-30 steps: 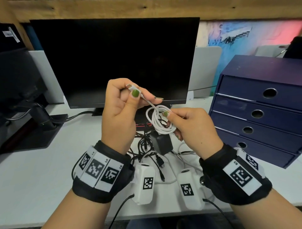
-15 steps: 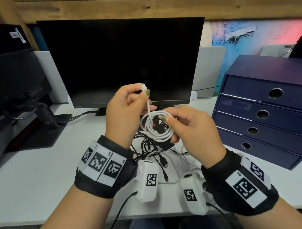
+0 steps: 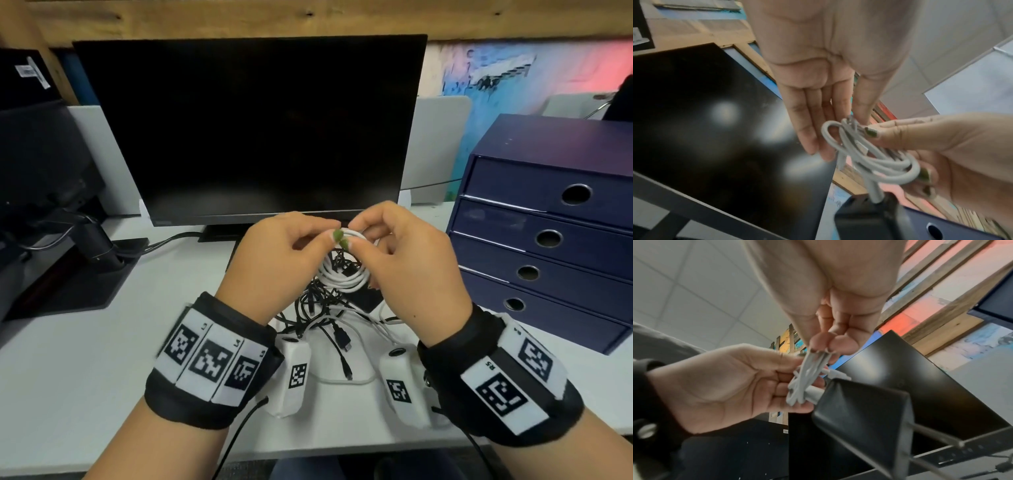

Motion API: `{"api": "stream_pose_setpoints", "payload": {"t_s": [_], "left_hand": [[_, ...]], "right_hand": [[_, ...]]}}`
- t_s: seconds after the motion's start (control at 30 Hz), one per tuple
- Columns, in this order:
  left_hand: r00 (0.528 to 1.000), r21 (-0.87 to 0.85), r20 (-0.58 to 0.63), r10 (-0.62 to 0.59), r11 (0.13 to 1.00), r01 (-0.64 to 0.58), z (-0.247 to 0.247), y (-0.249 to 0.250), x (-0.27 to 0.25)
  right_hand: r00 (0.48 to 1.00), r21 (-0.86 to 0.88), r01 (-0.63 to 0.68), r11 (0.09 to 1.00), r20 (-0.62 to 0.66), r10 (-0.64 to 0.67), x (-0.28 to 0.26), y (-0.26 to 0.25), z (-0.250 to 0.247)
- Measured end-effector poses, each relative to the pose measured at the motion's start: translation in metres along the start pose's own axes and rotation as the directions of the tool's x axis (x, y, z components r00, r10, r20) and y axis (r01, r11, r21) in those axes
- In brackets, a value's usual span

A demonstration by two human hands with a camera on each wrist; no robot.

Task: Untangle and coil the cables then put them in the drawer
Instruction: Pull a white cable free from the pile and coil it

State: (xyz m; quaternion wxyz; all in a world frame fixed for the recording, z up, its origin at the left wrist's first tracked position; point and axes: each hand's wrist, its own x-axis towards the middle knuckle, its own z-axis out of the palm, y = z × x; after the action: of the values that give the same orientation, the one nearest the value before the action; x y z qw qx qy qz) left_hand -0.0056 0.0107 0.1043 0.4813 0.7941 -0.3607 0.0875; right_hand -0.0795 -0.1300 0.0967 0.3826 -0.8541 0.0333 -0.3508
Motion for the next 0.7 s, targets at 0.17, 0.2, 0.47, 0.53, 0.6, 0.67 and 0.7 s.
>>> {"api": "stream_pose_setpoints", "payload": {"t_s": [0.17, 0.2, 0.47, 0.53, 0.6, 0.67, 0.7], "left_hand": [[0.994, 0.009, 0.107, -0.028, 1.000, 0.027, 0.001, -0.004, 0.004], [0.991, -0.030, 0.128, -0.044, 0.998, 0.048, 0.001, -0.005, 0.005], [0.962, -0.481, 0.244, -0.126, 0.845, 0.233, 0.005, -0.004, 0.004], [0.956, -0.601, 0.239, -0.169, 0.748, 0.283, 0.006, -0.003, 0.003], [0.945, -0.685, 0.235, -0.227, 0.651, 0.327, 0.008, -0.003, 0.003], [0.939, -0.716, 0.208, -0.273, 0.611, 0.337, 0.009, -0.003, 0.005], [0.939, -0.722, 0.189, -0.288, 0.607, 0.332, 0.009, -0.003, 0.006]], "right_hand": [[0.996, -0.034, 0.090, 0.995, 0.009, -0.090, 0.002, -0.003, -0.003], [0.994, -0.039, 0.109, 0.993, 0.010, -0.109, 0.003, -0.003, -0.004], [0.990, 0.177, 0.134, 0.975, 0.012, -0.139, 0.013, 0.008, -0.009], [0.990, 0.205, 0.135, 0.969, 0.013, -0.141, 0.012, 0.013, -0.008], [0.988, 0.179, 0.135, 0.975, 0.056, -0.147, 0.011, 0.019, -0.007], [0.981, 0.111, 0.145, 0.983, 0.116, -0.158, 0.009, 0.023, -0.005], [0.977, 0.079, 0.153, 0.985, 0.136, -0.162, 0.007, 0.025, -0.005]]}}
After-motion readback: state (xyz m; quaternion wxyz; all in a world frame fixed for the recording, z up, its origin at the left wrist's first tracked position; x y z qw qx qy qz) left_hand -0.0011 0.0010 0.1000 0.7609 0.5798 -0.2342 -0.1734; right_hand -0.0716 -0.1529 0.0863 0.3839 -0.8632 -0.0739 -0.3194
